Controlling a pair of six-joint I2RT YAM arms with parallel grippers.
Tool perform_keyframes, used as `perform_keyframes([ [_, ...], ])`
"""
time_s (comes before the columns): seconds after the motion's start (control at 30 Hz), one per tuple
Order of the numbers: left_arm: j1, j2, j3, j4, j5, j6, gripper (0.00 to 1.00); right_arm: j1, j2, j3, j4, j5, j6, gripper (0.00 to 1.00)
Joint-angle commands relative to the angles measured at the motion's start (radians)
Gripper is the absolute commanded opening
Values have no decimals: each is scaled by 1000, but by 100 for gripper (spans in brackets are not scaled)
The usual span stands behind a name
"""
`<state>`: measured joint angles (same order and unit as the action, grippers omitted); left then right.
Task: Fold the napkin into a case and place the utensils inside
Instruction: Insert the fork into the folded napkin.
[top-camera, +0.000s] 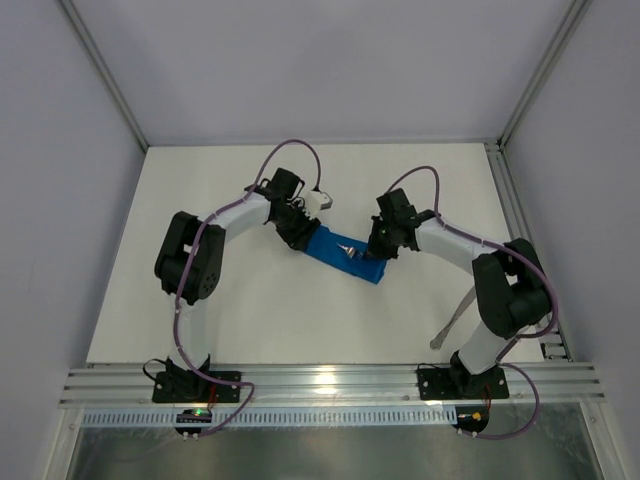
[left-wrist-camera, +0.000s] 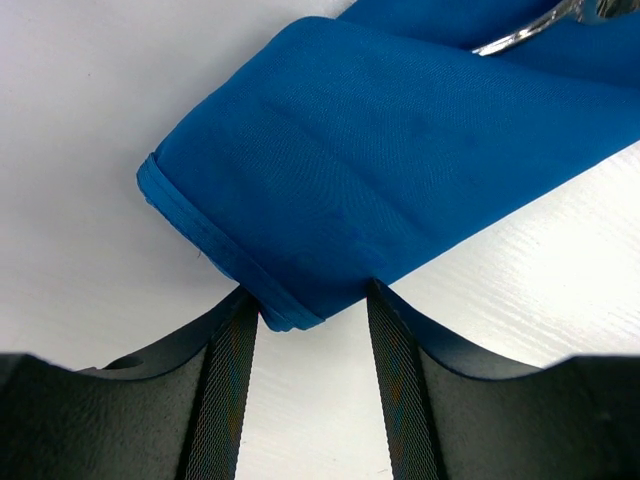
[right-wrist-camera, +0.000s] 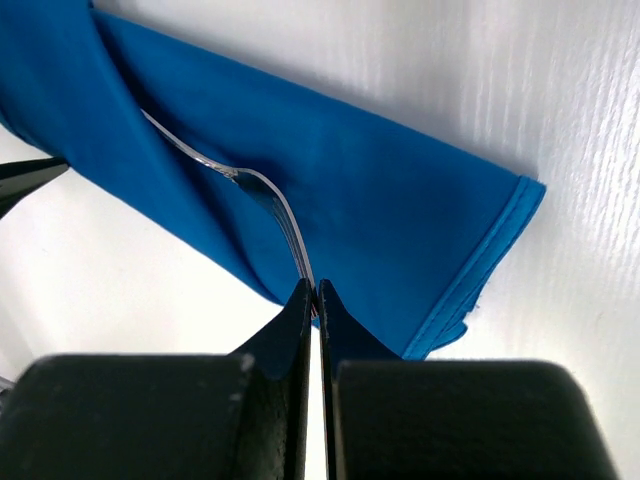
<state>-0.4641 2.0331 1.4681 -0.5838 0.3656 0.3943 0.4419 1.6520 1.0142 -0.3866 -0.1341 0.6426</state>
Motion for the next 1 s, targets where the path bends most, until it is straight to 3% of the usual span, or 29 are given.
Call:
perform_keyframes([
  [0.0, 1, -14, -8, 21, -23, 31, 49, -11, 44, 81, -57, 19, -95, 4],
  [0.2, -4, -5, -11, 21, -60, 51, 48, -11, 91, 204, -118, 51, -153, 4],
  [0.77, -5, -7, -8, 21, -70, 61, 48, -28, 184, 299, -139, 177, -225, 10],
  [0.97, -5, -5, -8, 16, -74, 71, 47, -29, 218, 336, -159, 244, -251, 31],
])
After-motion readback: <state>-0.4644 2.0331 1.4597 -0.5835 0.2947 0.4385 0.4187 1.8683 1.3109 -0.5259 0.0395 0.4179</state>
